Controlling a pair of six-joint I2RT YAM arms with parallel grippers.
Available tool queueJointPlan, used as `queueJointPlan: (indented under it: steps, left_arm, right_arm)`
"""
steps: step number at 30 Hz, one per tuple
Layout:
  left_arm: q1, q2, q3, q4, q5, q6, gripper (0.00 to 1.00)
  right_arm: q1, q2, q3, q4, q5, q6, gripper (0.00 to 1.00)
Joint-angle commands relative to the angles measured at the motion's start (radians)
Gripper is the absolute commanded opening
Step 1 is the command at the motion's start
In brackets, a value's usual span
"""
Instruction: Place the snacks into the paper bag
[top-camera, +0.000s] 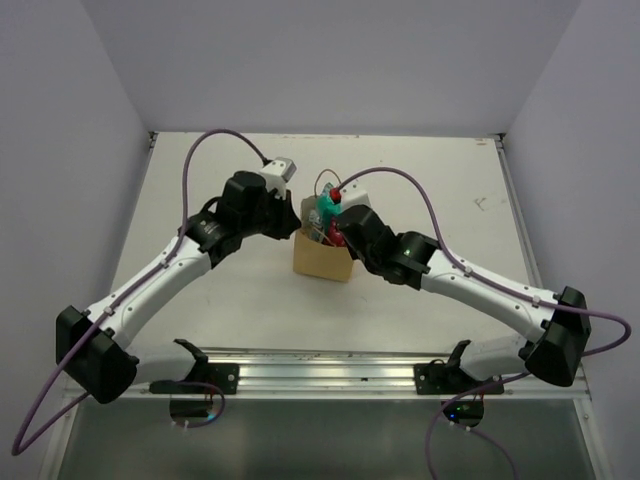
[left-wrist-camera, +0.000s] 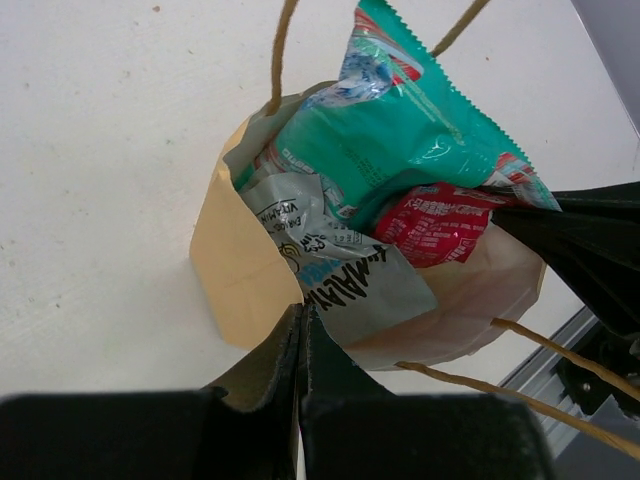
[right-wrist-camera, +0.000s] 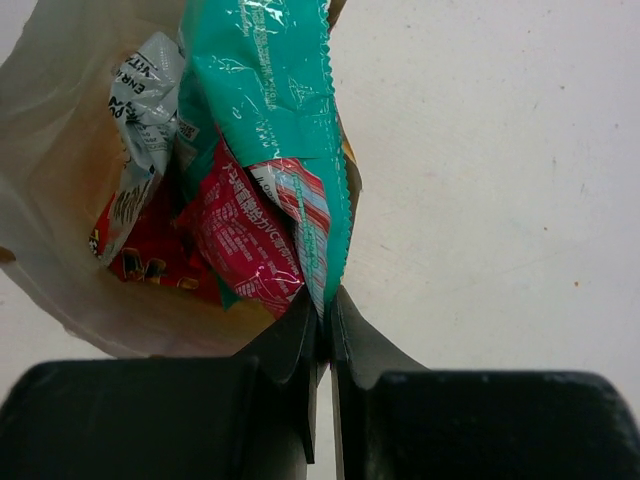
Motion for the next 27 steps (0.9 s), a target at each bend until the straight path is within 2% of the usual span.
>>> queueJointPlan:
  steps: [1,10,11,12,13,14,16,19,21,24,25,26,27]
  left_arm:
    - [-0.059,-0.068,-0.039,0.018,-0.042,-0.064,0.0]
    - [-0.246,-0.169,-0.112,-0.039,-0.24,-0.199,0.0]
    - [-0.255,-0.174,-0.113,-0.045,-0.27,-0.204,0.0]
    - [-0.266,-0.179,-0.112,-0.059,-0.289,-0.207,0.01]
    - [-0.271,-0.188,-0.11,-0.064,-0.309,-0.206,0.18]
    - [-0.272,-0.194,-0.106,-0.067,-0.33,-0.201,0.3]
    - [-0.275,-0.211,-0.084,-0.059,-0.402,-0.172,0.5]
    - [-0.275,-0.252,-0.047,-0.004,-0.525,-0.12,0.61]
    - [-0.275,-0.284,-0.029,0.066,-0.608,-0.086,0.64]
    - [-0.277,-0.338,-0.015,0.14,-0.755,-0.017,0.71]
    - [-0.275,-0.35,-0.015,0.148,-0.798,0.007,0.82]
    - [-0.274,-0.347,-0.013,0.152,-0.889,0.021,0.87]
    - [-0.269,-0.34,-0.012,0.146,-0.918,0.032,0.91]
  right_arm:
    - [0.039,-0.048,0.036,-0.035,0.035,0.034,0.0]
    - [0.108,-0.082,-0.001,-0.086,0.084,0.085,0.0]
    - [0.111,-0.086,-0.006,-0.085,0.084,0.086,0.04]
    - [0.113,-0.092,-0.013,-0.08,0.082,0.083,0.16]
    - [0.115,-0.109,-0.018,-0.059,0.082,0.077,0.31]
    - [0.115,-0.121,-0.021,-0.046,0.084,0.069,0.65]
    - [0.115,-0.158,-0.017,-0.011,0.085,0.043,0.98]
    - [0.116,-0.204,0.019,0.029,0.139,0.014,0.99]
    - [0.115,-0.267,0.049,0.047,0.165,-0.003,0.99]
    - [0.116,-0.353,0.092,0.067,0.272,-0.032,0.99]
    - [0.116,-0.371,0.097,0.067,0.348,-0.044,0.99]
    - [0.116,-0.41,0.094,0.069,0.404,-0.069,0.99]
    - [0.116,-0.424,0.076,0.081,0.453,-0.089,0.99]
